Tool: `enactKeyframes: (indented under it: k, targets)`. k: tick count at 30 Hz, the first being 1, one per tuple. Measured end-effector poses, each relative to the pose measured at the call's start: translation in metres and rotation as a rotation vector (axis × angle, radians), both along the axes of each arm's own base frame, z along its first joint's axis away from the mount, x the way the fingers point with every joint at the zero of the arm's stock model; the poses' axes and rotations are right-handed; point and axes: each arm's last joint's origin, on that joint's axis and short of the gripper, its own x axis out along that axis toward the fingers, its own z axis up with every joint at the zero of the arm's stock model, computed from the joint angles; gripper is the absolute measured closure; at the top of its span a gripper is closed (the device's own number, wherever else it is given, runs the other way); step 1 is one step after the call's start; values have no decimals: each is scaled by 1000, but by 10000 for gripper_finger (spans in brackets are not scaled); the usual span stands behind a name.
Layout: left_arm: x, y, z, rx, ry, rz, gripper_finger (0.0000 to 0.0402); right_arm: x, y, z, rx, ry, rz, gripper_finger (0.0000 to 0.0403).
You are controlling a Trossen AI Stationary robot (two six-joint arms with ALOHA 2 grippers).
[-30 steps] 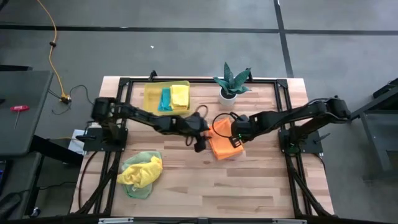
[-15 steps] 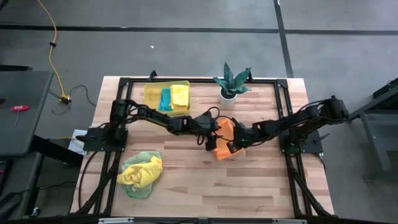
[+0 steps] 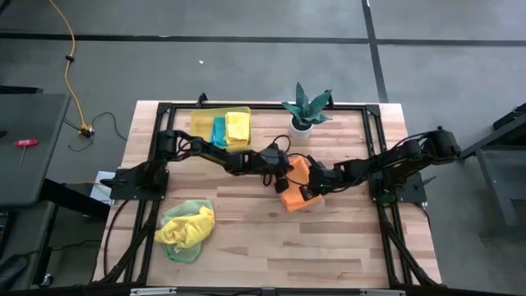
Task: Fold microfiber towels
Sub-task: Fold the orange microfiber cloth
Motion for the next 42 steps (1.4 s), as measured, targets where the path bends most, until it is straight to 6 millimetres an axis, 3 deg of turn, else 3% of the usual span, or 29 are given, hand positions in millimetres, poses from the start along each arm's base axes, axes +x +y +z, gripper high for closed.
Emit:
enactKeyframes:
  k: [9,13,15,20,25,31,36,39,42]
  targets:
    - [-8,24,-3,49,53,91,398,11,10,-16,65,-1,28,403]
    - [-11,23,-5,81,128,65,401,15,16,-22,74,-5,44,403]
    - [-13,23,5,76,120,50,401,15,18,-23,75,-4,45,403]
    - [-22,29,52,52,49,-92,401,15,18,-23,71,-7,50,403]
    - [-39,18,74,-62,16,-192,402,18,19,-22,72,-45,55,403]
    - [-75,-1,44,-182,89,-132,402,25,23,-25,59,-112,50,403]
    - [-99,-20,27,-263,2,-107,402,36,26,-33,98,-187,78,403]
    - [-101,-31,28,-286,-75,-121,402,40,27,-34,105,-226,68,403]
    - [-100,-44,22,-294,-46,-153,402,47,28,-32,103,-234,72,403]
